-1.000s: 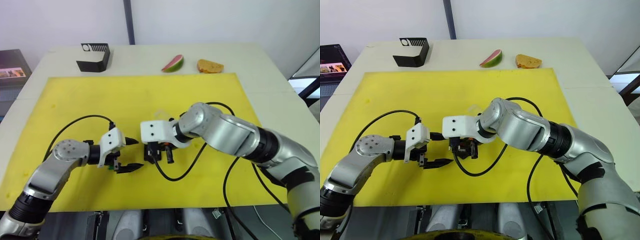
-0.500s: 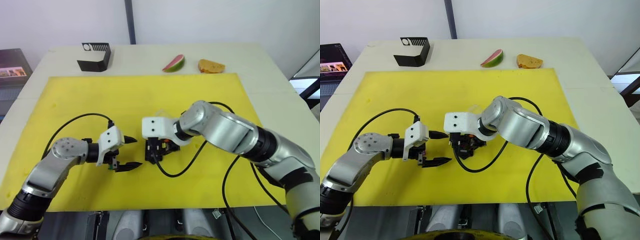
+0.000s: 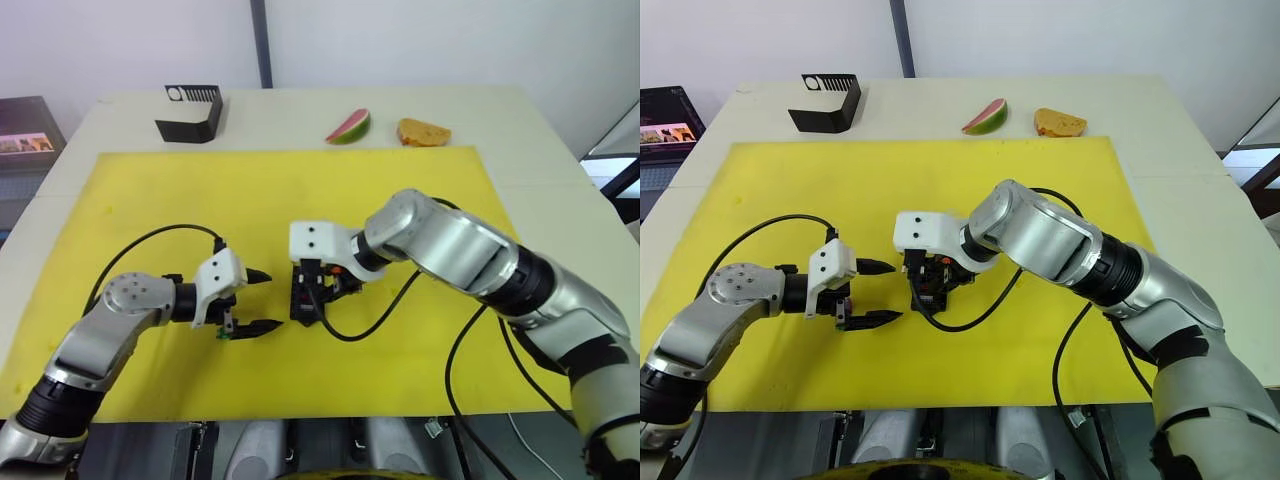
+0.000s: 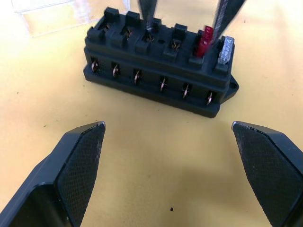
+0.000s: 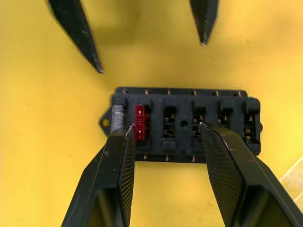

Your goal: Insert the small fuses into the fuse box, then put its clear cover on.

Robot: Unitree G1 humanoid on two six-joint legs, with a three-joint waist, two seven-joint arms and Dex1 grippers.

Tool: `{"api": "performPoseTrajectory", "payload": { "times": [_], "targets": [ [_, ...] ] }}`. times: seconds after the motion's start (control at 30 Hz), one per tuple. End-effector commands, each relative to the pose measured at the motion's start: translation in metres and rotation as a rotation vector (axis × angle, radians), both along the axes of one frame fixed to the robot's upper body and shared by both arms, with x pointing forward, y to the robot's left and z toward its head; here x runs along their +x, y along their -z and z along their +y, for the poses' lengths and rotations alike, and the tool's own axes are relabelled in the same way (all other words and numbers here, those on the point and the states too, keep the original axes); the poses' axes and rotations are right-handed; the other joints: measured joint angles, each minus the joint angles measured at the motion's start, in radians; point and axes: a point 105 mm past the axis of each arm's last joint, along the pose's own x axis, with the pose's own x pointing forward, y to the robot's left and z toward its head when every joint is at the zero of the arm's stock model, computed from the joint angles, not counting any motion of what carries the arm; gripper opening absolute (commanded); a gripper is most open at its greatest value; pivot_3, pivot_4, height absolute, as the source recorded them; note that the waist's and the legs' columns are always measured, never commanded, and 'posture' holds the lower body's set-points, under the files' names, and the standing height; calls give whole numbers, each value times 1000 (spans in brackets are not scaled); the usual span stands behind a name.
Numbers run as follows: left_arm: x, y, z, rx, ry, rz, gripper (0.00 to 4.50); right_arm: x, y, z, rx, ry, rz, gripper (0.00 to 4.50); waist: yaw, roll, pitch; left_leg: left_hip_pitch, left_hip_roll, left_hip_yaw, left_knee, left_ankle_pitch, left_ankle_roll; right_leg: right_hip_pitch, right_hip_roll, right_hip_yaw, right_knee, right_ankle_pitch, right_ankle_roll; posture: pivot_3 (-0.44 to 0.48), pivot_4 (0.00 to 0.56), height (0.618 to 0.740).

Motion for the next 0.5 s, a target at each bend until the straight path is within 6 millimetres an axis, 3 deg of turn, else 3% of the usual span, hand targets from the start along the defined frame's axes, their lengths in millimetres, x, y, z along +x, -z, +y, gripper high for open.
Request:
{"api": "performPoseTrajectory", "payload": {
  "times": [0.03,0.13,0.3,0.43,0.5],
  "targets": [
    [4,-10,0,-2,-3,-56,4500,-1,-19,-3,78,-31,-23,2232,0,0,0,0,0,0,0,0,0,0,0,0,0,0,0,0,150,740],
    [4,-11,0,-5,-4,-57,4500,-3,-29,-4,157,-47,-18,2232,0,0,0,0,0,0,0,0,0,0,0,0,0,0,0,0,150,740],
    [3,-11,1,-2,-6,-53,4500,-2,-48,-2,468,-54,-89,2232,1,-1,0,0,0,0,0,0,0,0,0,0,0,0,0,0,150,740],
    [4,-12,3,0,-13,-51,4500,-10,-28,-16,512,-92,-11,2232,2,-1,0,0,0,0,1,1,-2,1,0,0,0,0,0,0,150,740],
    [5,-12,4,0,-17,-50,4500,-13,-22,-18,548,-86,0,1666,2,-1,0,0,0,0,1,1,-1,1,0,0,0,0,0,0,150,740]
  ]
}}
